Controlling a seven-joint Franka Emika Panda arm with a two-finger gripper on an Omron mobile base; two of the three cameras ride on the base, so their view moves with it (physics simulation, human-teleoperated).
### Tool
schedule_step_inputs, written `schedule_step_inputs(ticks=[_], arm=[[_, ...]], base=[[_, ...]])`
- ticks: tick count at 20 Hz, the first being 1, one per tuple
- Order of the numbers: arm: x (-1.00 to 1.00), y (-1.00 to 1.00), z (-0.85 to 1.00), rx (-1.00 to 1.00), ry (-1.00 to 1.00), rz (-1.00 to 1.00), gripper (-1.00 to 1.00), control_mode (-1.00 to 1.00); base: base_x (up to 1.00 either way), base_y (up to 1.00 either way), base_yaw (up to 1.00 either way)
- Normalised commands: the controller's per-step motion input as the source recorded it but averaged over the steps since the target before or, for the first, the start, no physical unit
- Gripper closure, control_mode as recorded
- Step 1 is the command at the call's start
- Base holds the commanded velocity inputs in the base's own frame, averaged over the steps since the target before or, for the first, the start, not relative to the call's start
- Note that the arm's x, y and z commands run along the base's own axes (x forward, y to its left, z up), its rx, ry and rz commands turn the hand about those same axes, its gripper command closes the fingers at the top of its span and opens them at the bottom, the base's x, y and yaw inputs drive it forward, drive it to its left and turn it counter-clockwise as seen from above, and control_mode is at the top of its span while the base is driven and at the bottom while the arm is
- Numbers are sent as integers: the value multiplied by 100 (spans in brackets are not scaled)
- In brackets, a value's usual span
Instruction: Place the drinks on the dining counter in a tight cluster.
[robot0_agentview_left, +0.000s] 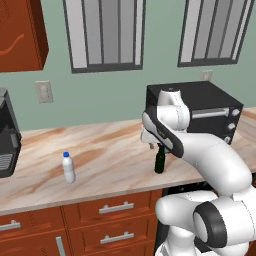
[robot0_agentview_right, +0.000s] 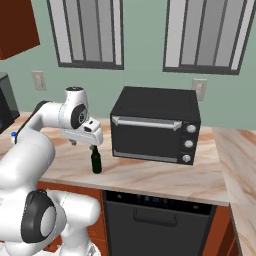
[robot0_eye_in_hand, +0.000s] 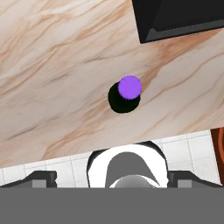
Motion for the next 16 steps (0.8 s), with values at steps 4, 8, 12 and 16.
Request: schedule_step_inputs(ticks=[4,8,12,16], arm=[[0,0,0,0,0,0,-100,100],[0,0,0,0,0,0,-100,100],[0,0,0,0,0,0,-100,-100],[-4,0,0,0,0,10,-100,-100]], base=[[0,0,0],[0,0,0],[0,0,0],[0,0,0]])
